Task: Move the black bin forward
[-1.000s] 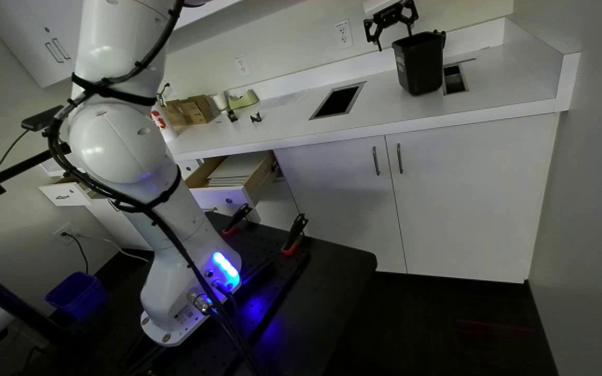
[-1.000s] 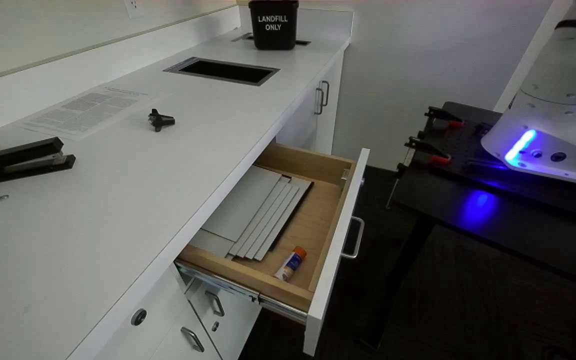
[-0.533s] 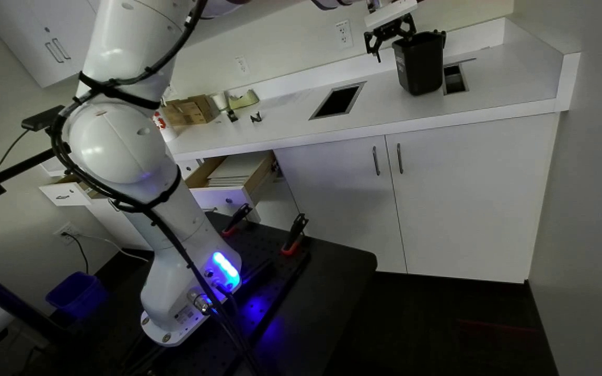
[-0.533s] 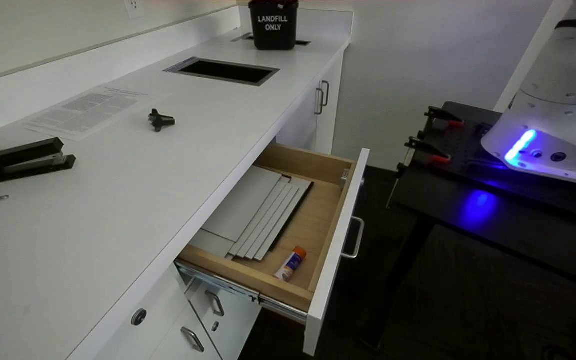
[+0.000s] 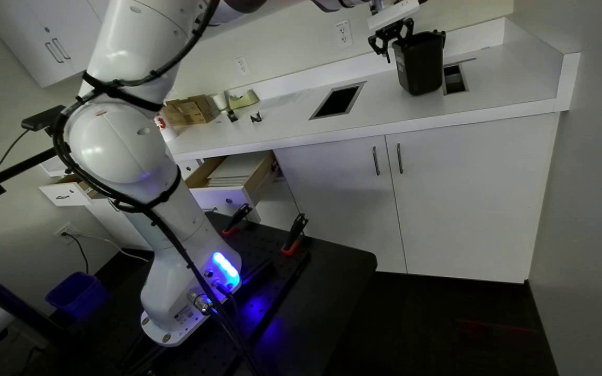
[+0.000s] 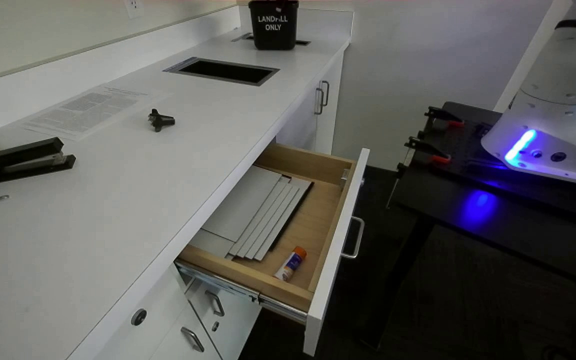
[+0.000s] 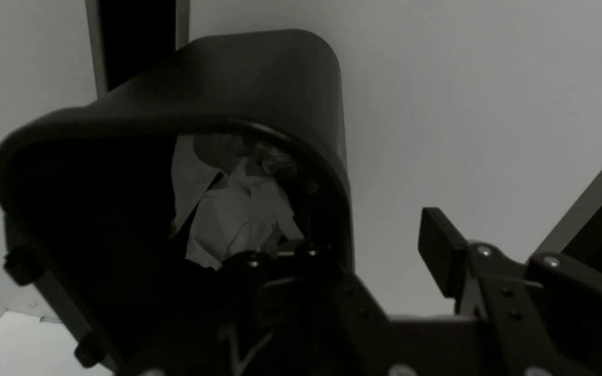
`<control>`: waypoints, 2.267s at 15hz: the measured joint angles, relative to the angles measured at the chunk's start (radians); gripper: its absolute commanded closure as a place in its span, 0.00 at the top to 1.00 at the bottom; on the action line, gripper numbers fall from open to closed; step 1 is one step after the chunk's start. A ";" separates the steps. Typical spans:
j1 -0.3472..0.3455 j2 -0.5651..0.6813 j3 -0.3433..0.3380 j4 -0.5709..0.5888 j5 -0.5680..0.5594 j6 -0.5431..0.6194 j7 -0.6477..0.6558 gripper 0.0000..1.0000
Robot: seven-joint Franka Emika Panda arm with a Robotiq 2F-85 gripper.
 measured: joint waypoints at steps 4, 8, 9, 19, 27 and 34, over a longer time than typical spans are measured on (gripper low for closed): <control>-0.001 0.010 0.000 0.026 0.000 0.000 0.000 0.00; -0.003 0.025 0.000 0.048 0.000 -0.005 0.000 0.02; -0.003 0.028 0.000 0.053 0.000 -0.007 0.000 0.02; -0.027 -0.102 0.044 -0.067 0.009 -0.115 -0.149 0.02; -0.039 -0.344 0.087 -0.413 0.119 -0.042 -0.462 0.02; -0.033 -0.473 0.102 -0.699 0.259 0.155 -0.724 0.02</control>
